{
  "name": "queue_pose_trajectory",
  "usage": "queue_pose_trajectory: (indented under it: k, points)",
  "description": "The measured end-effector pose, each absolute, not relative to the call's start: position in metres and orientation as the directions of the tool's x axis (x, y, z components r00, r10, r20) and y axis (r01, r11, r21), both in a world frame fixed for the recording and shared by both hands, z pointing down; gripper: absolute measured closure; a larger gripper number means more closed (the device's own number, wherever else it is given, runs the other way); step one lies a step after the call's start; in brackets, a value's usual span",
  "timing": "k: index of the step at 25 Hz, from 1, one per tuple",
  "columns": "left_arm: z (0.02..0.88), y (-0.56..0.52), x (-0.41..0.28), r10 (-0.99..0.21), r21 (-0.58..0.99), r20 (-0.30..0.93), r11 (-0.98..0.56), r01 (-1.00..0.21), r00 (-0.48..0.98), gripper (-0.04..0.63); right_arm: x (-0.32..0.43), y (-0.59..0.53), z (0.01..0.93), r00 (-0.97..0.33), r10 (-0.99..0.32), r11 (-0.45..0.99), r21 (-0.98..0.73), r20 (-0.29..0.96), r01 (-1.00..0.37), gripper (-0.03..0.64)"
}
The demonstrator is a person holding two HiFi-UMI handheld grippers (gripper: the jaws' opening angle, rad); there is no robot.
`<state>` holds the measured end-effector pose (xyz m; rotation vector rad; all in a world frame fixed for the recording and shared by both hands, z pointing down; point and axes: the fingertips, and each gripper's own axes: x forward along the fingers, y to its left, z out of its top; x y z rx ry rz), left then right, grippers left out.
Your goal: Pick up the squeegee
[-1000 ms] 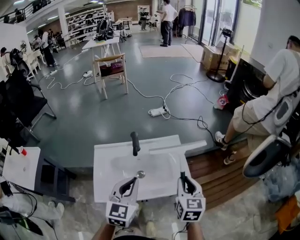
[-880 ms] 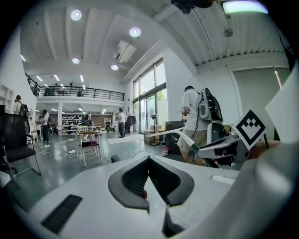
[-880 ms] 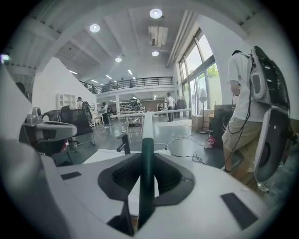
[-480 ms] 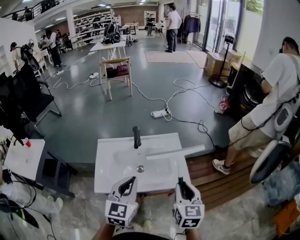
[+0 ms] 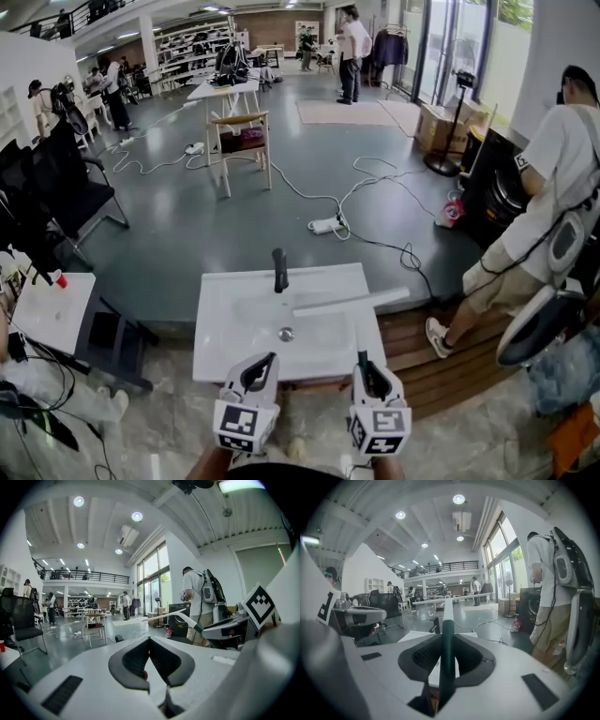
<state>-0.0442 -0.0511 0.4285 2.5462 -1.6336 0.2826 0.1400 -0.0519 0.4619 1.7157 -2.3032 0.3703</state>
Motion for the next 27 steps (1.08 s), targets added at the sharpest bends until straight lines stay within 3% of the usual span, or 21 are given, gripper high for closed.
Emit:
queue_pose_trajectory:
  k: [27]
  points:
    - [0.4265,-0.0579,-0.0505,-0.883,-0.016,0.207,-0.434,-0.901,0.421,0.597,0.1296,-0.0569,0.4583,-0.279,-0.896,0.274,-0.066,0.346,-0.960,0.535]
